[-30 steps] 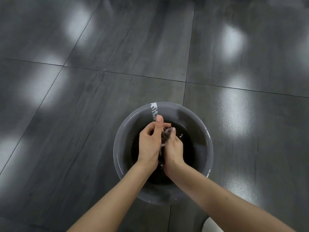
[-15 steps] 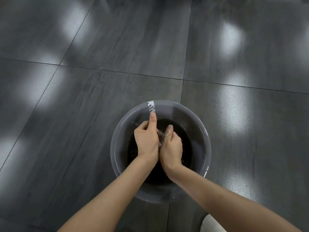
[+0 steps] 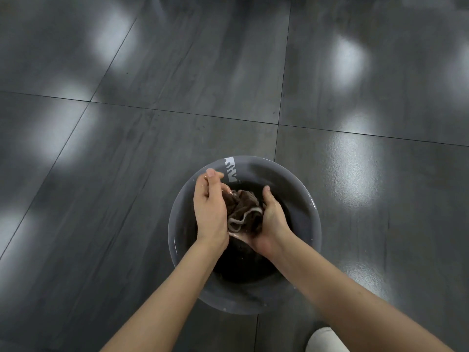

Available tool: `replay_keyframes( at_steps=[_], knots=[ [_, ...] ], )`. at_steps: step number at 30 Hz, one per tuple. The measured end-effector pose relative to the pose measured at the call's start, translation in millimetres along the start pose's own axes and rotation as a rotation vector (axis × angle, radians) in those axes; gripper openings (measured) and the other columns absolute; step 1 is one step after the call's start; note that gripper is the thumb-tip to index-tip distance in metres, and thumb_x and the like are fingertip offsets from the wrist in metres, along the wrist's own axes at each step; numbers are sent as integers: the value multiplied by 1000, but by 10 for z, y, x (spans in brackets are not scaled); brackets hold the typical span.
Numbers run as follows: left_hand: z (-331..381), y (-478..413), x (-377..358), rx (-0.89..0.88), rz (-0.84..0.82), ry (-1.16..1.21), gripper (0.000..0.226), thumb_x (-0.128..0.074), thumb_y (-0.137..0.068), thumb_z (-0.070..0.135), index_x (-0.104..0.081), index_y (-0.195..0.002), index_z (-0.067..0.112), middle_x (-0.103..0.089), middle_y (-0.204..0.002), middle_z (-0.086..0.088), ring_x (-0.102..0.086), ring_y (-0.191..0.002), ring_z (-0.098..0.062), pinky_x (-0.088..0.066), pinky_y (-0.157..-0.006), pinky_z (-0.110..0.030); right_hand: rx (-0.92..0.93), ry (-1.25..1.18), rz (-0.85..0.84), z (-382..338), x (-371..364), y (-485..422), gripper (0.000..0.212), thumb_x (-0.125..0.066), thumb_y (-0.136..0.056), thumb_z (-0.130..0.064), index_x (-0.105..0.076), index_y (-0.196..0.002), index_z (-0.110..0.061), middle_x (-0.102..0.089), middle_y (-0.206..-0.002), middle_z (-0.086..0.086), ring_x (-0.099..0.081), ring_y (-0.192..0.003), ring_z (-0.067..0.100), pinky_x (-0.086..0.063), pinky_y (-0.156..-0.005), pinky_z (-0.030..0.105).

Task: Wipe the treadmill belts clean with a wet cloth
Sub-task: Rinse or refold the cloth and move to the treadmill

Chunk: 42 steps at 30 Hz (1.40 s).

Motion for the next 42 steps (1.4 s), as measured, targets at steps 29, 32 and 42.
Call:
replay_keyframes(
  at_steps=[29, 32, 42],
  knots=[
    [-315, -42, -170, 449, 55, -49, 48, -45, -98, 36, -54, -58, 10, -65, -61, -6, -66, -61, -15, -54, -58, -23, 757, 638, 349, 241, 78, -290, 47, -31, -100, -37, -63, -70, -18, -67, -70, 3, -65, -71, 19, -52, -77, 51],
    [-312, -2, -175, 474, 24, -139, 50, -43, -98, 39, -55, -59, 9, -66, -63, -5, -67, -62, -13, -52, -60, -22, 707, 651, 361, 275, 140, -183, 47, -32, -103, -37, -65, -77, -15, -68, -74, 4, -66, -74, 16, -53, -79, 49],
    [552, 128, 126, 723, -306, -362, 31, -45, -95, 45, -55, -120, 31, -61, -116, 4, -57, -108, -17, -48, -91, -38, 68, 386, 84, -267, 93, 734, 15, -59, -94, -18, -59, -108, -17, -63, -116, 10, -61, -107, 28, -57, -83, 45]
  ],
)
Point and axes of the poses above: each hand's wrist, its own y-axis away from the middle knuckle, its own x-axis out of the back of the hand, z = x × y, the point moved 1 cm from there along -y, towards the middle knuckle
